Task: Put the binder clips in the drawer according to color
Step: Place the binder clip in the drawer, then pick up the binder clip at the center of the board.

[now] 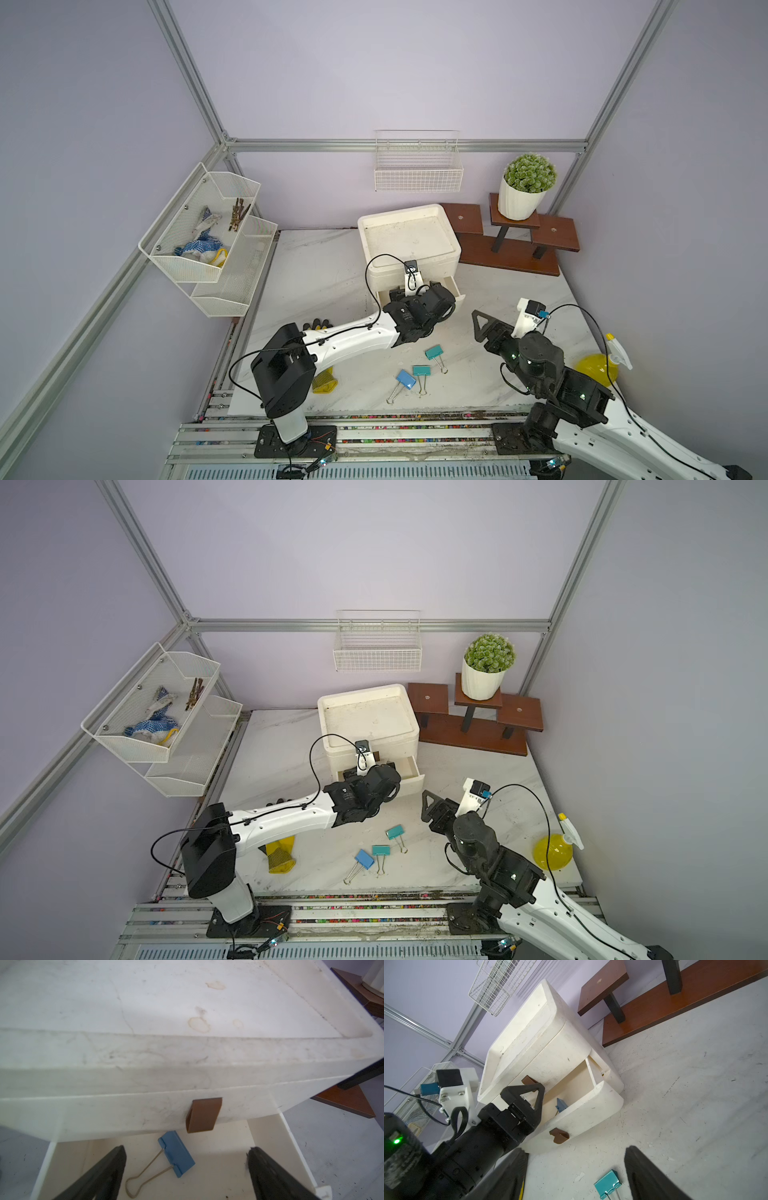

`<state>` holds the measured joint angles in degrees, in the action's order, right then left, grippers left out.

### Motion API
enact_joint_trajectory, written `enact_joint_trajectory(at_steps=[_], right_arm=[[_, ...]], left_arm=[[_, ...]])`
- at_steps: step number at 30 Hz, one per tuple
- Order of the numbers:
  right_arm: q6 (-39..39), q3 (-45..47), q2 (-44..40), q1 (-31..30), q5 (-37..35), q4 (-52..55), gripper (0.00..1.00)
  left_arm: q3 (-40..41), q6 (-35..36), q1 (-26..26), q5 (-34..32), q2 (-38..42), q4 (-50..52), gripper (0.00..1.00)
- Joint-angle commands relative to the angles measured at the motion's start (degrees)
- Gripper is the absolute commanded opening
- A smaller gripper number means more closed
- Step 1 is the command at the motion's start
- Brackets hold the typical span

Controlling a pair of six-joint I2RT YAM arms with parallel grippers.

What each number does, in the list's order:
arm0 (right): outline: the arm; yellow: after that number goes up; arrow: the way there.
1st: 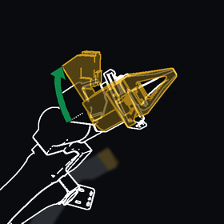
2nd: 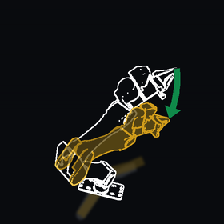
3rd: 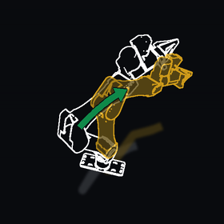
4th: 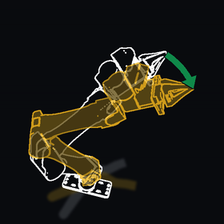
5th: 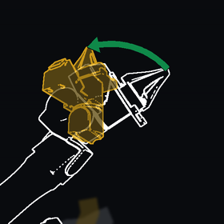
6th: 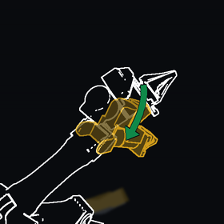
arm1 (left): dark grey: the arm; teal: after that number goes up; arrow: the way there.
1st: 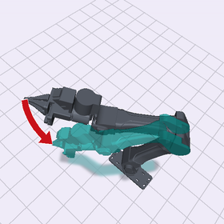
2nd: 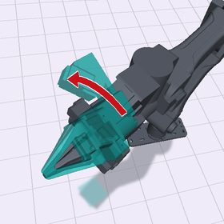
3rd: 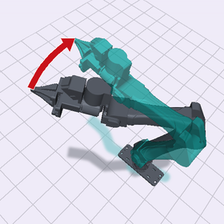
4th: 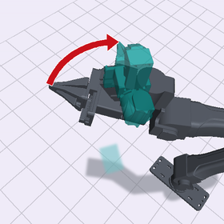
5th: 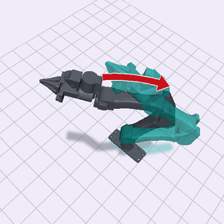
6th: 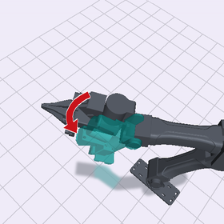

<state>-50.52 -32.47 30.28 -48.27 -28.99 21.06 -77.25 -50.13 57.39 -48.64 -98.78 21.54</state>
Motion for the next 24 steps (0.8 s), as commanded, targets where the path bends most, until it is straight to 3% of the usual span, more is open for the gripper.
enact_joint_trajectory(at_steps=[1,5,7,11,15,19,24], right_arm=[[-0.11,0.12,-0.15,0.24,-0.17,0.12,0.80],[0.07,-0.09,-0.65,0.28,-0.50,0.47,0.81],[0.64,-0.57,-0.84,0.28,-0.70,0.97,0.81],[1.60,-1.99,-0.78,0.44,-1.43,3.60,0.82],[1.75,-3.88,-1.27,0.55,-2.28,6.88,0.83],[4.23,-6.35,-2.96,0.63,-3.68,8.26,0.86],[11.80,-12.95,-2.07,0.63,-1.01,8.81,0.90]], left_arm=[[-1.51,-3.28,-0.22,1.76,1.23,8.34,0.96],[-2.21,-0.37,-0.17,6.40,6.29,12.18,0.96],[-0.74,2.81,-0.17,11.71,10.21,14.60,0.95],[10.05,10.79,-0.17,28.32,21.07,15.91,0.93],[18.71,12.66,-0.28,41.30,26.98,19.79,0.93],[21.69,13.66,-0.17,51.65,25.75,19.52,0.94],[21.71,12.87,0.45,55.03,18.42,18.82,0.94]])
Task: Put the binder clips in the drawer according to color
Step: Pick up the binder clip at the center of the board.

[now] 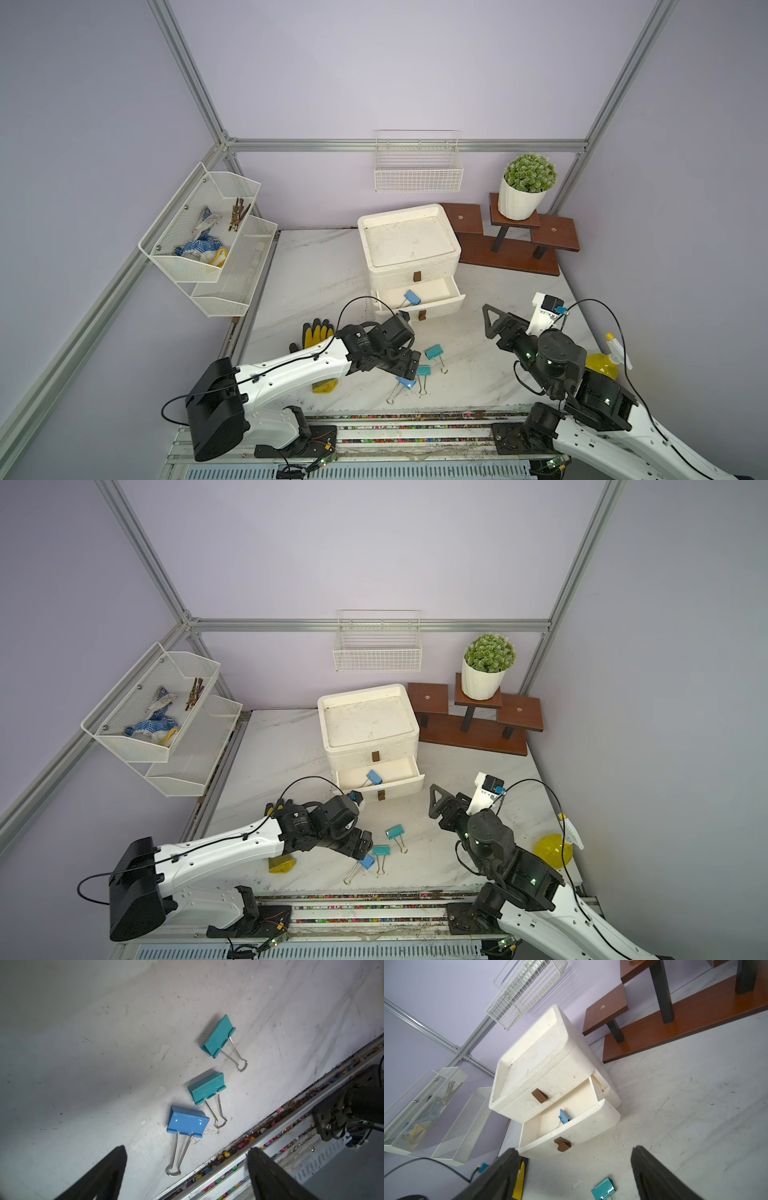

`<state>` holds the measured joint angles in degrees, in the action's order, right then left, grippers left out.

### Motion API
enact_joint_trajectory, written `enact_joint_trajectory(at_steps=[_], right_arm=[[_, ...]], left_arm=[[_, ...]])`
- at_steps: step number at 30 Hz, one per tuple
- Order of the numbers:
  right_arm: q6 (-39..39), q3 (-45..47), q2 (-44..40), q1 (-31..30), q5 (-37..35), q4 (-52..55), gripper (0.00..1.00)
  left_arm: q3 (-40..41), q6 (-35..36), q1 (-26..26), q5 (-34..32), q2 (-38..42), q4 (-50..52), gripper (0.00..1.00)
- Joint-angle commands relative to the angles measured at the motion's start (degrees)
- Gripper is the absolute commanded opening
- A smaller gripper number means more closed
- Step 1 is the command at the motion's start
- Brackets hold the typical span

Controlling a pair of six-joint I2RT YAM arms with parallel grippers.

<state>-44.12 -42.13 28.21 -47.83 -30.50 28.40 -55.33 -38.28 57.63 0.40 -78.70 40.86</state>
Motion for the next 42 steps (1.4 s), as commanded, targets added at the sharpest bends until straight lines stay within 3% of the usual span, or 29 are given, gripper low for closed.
enact_joint_trajectory(at_steps=[1,6,18,25,33,38,42], right_arm=[[6.22,-4.10,-0.20,0.20,1.52,1.80,0.90],[6.34,-5.60,-0.82,0.20,5.23,5.64,0.90],[4.18,-4.81,-1.66,0.20,5.34,6.16,0.91],[3.56,-4.41,-2.10,0.20,4.74,5.87,0.91],[2.51,-3.32,-2.02,0.20,4.13,5.55,0.91],[2.37,-3.13,-2.10,0.20,4.00,5.35,0.90],[2.11,-2.87,-2.80,0.20,3.53,5.34,0.90]], left_arm=[[-0.34,0.86,0.21,6.54,-3.78,-0.93,0.93],[-1.61,1.00,1.42,6.66,-8.64,-1.52,0.91],[-4.98,4.89,3.08,1.10,-16.55,-0.13,0.89],[-8.25,6.83,4.04,-1.20,-21.05,1.66,0.74],[-8.73,5.81,4.86,-4.03,-20.18,3.72,0.51],[-12.80,4.90,5.66,-7.93,-17.65,8.16,0.49],[-23.49,3.99,5.74,-13.73,-13.17,13.63,0.49]])
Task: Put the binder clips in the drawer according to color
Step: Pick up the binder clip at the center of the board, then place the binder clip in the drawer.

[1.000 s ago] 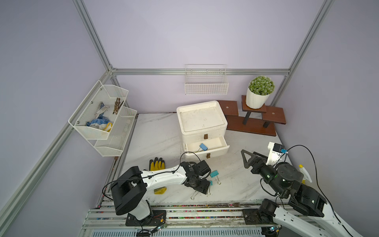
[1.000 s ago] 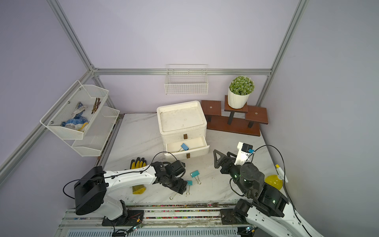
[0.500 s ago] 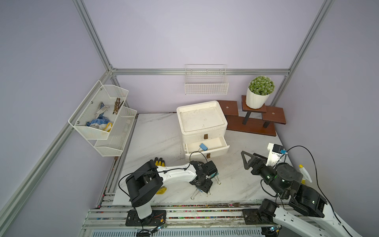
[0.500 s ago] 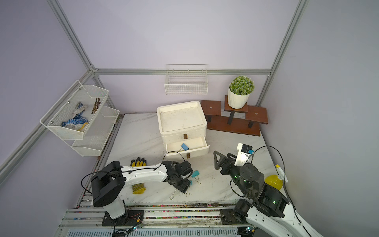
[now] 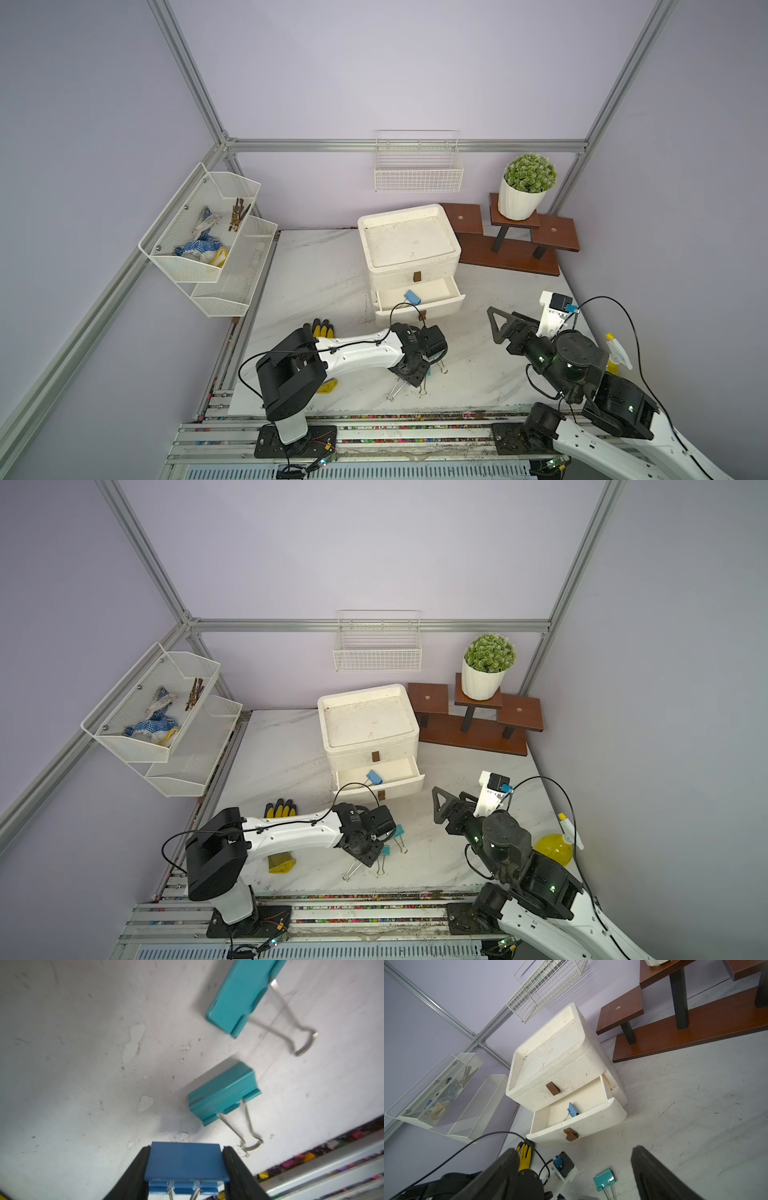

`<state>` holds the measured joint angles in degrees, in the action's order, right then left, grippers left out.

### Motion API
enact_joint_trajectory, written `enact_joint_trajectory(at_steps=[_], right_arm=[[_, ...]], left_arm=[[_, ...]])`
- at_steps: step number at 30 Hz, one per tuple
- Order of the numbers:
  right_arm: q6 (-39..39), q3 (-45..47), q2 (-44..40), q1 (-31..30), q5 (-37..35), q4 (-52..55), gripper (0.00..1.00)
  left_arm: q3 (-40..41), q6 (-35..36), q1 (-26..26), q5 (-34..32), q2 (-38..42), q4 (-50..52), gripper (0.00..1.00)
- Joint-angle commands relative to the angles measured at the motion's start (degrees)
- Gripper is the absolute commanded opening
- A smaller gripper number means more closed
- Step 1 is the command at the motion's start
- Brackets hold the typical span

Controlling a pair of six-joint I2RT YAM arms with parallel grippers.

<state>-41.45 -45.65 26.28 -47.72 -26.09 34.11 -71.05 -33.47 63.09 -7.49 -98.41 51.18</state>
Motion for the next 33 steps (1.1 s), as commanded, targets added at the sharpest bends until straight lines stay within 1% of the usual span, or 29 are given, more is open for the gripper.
enact_joint_trajectory(at_steps=[1,2,4,7,10,14,16,20,24,26,28,29,30,31,33], right_arm=[[-0.65,0.64,-1.01,0.09,-0.98,-0.34,0.90],[-0.77,0.73,-1.15,0.09,-1.06,-0.36,0.90],[-0.93,0.91,-1.23,0.10,-1.03,-0.35,0.90],[-1.16,1.09,-1.31,0.09,-0.57,-0.70,0.90],[-1.55,1.14,-1.55,0.09,-0.27,-0.79,0.90],[-1.62,1.09,-2.35,0.09,-0.34,-0.64,0.90],[-1.66,1.13,-2.68,0.09,-0.46,-0.56,0.90],[-1.75,1.26,-2.73,0.09,-0.28,-0.53,0.90],[-2.02,1.26,-2.99,0.09,-0.44,-0.34,0.90],[-1.87,1.05,-2.91,0.09,-0.54,-0.28,0.90],[-1.60,0.76,-2.53,0.09,-0.59,-0.19,0.90],[-1.56,0.74,-2.47,0.09,-0.73,-0.19,0.90],[-1.49,0.74,-2.46,0.09,-0.79,-0.21,0.90],[-1.59,0.74,-2.38,0.10,-0.86,-0.21,0.90],[-1.71,0.82,-2.38,0.09,-0.98,-0.27,0.90]], left_arm=[[-11.28,-0.78,0.28,-8.63,7.15,4.50,0.49],[-13.98,-0.15,0.28,-11.11,7.39,5.02,0.49],[-19.11,2.06,0.24,-18.19,7.29,4.20,0.49],[-23.81,8.59,-0.92,-26.19,4.76,-1.13,0.48],[-27.09,16.14,-2.29,-31.11,0.10,-7.71,0.48],[-31.00,24.23,-3.29,-37.28,-6.85,-12.23,0.48],[-30.06,27.77,-3.62,-38.94,-8.45,-16.14,0.48],[-22.43,33.44,-4.72,-39.70,-7.76,-29.54,0.50],[-21.55,32.44,-5.43,-38.42,-8.75,-29.94,0.52],[-21.71,29.62,-5.43,-37.32,-9.08,-27.48,0.55],[-22.56,24.76,-5.52,-35.87,-9.58,-22.99,0.62],[-22.85,22.69,-5.56,-34.97,-9.68,-21.13,0.67],[-23.11,20.02,-5.67,-34.13,-9.86,-19.17,0.74],[-23.45,17.76,-5.82,-33.22,-10.22,-17.28,0.79],[-23.58,15.04,-5.88,-32.36,-10.89,-14.78,0.81]])
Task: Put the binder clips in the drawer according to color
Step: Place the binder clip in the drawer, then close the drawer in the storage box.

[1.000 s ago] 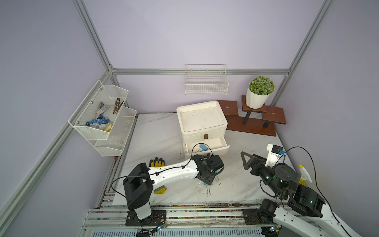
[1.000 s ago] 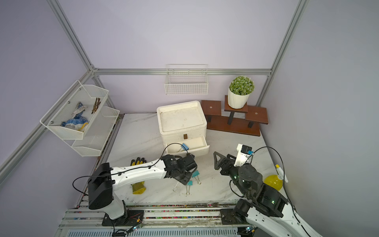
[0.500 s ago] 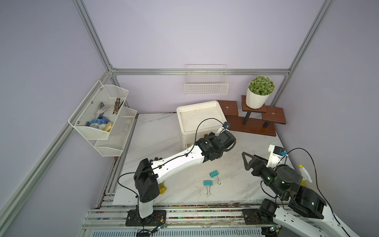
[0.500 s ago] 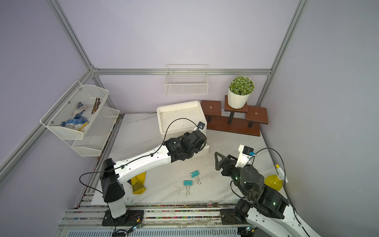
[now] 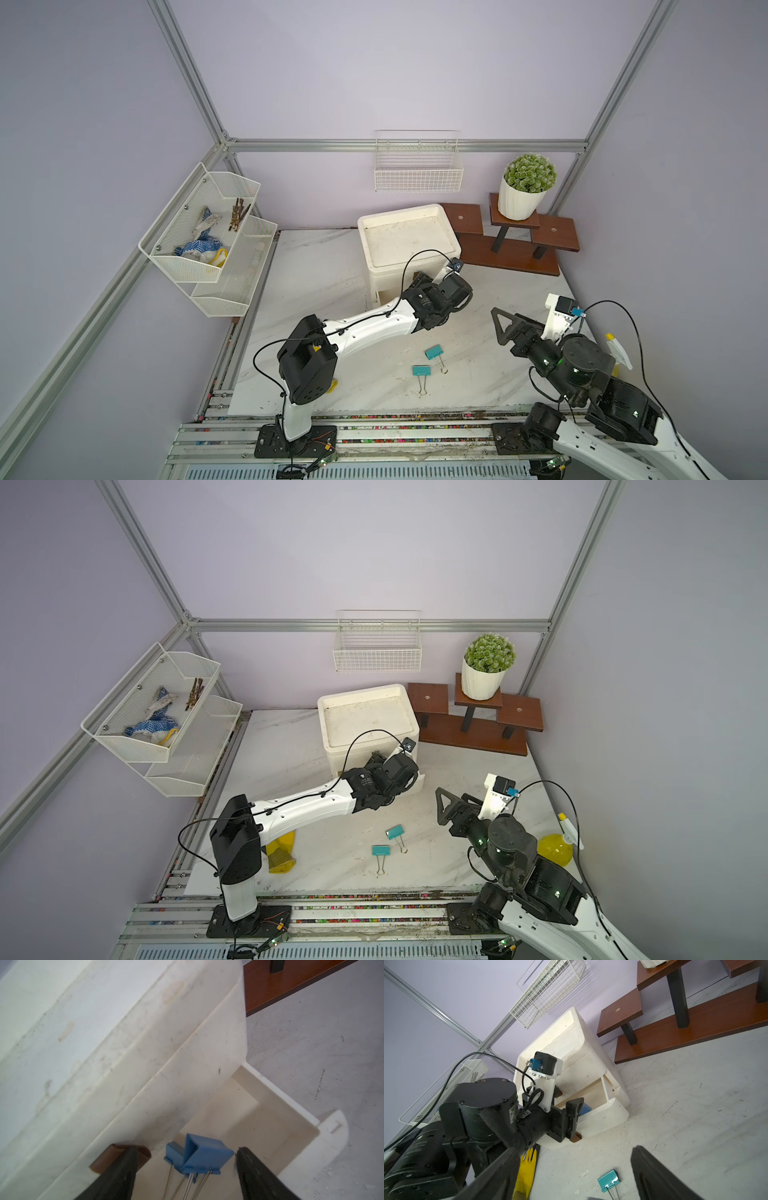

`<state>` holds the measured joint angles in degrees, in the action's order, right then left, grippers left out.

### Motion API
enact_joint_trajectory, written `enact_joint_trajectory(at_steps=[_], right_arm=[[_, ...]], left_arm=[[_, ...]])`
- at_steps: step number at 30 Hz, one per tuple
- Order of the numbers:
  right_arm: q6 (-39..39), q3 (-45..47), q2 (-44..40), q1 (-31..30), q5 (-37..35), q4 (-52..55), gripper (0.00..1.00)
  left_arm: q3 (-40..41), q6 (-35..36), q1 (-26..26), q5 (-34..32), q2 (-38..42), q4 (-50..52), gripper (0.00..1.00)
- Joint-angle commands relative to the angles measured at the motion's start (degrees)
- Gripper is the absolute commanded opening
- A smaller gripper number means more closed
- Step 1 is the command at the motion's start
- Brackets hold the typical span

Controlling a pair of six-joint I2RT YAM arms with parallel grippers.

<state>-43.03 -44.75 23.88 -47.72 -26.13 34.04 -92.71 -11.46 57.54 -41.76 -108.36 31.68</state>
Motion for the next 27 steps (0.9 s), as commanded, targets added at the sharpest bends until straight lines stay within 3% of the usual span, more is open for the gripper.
enact_joint_trajectory(at_steps=[1,9,12,16,19,24,27], right_arm=[[-0.21,-0.07,0.11,0.09,-0.94,-0.20,0.90],[-0.43,0.41,-0.41,0.09,-0.94,0.07,0.90],[-0.77,0.97,-0.42,0.09,-1.09,-0.04,0.90],[-0.58,1.20,-0.41,0.09,-1.25,-0.29,0.90],[-0.40,0.99,-0.41,0.09,-1.37,-0.37,0.90],[0.03,0.56,-0.58,0.09,-1.29,-0.46,0.90],[0.05,0.41,-0.72,0.09,-1.49,-0.46,0.90]], left_arm=[[-1.38,-7.76,-0.38,2.22,-0.93,5.05,0.81],[-2.94,-15.26,0.34,-0.15,4.89,8.04,0.87],[-3.90,-24.15,1.47,3.15,9.45,10.76,0.82],[5.02,-44.19,2.95,10.61,14.84,9.62,0.70],[10.28,-51.16,4.26,14.06,15.25,6.85,0.64],[12.21,-56.27,4.69,14.30,11.85,6.37,0.56],[12.49,-55.20,4.29,13.45,9.29,3.25,0.55]])
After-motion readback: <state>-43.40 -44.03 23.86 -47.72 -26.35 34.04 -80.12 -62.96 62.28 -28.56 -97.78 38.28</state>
